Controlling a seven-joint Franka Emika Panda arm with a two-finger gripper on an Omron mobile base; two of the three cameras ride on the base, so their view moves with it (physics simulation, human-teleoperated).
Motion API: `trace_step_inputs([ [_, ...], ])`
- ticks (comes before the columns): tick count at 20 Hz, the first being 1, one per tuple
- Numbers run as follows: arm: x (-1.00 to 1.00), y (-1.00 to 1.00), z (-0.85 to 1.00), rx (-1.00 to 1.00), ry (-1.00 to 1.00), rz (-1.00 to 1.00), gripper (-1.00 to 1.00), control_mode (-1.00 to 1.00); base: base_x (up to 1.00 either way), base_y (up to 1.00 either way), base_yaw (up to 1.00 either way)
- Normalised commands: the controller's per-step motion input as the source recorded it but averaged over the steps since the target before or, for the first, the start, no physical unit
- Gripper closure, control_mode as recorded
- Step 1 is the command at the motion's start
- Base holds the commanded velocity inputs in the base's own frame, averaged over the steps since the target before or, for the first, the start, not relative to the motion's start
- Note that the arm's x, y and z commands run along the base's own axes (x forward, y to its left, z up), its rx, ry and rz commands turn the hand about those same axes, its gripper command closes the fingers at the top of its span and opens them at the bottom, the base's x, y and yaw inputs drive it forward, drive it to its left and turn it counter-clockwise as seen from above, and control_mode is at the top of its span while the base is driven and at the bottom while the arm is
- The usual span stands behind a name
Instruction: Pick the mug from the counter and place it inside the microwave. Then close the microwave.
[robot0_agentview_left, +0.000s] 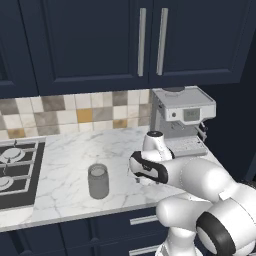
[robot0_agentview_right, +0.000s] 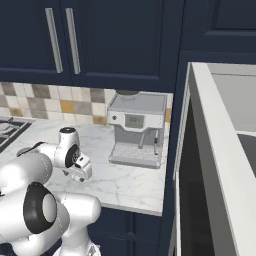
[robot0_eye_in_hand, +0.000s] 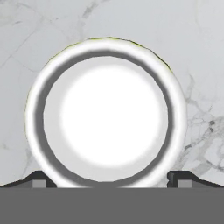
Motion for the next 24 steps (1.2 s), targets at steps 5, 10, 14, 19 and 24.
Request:
trace_step_inputs([
  [5,0.0,0.0,0.0,0.0,0.0,0.0,-1.0,-1.0,0.0,0.0,0.0],
  [10,0.0,0.0,0.0,0.0,0.0,0.0,1.0,-1.0,0.0,0.0,0.0],
  [14,0.0,0.0,0.0,0.0,0.0,0.0,1.0,-1.0,0.0,0.0,0.0],
  [19,0.0,0.0,-0.01,0.0,0.0,0.0,1.0,-1.0,0.0,0.0,0.0],
  [24,-0.12,-0.08,0.02,0.0,0.0,0.01,1.0,-1.0,0.0,0.0,0.0],
])
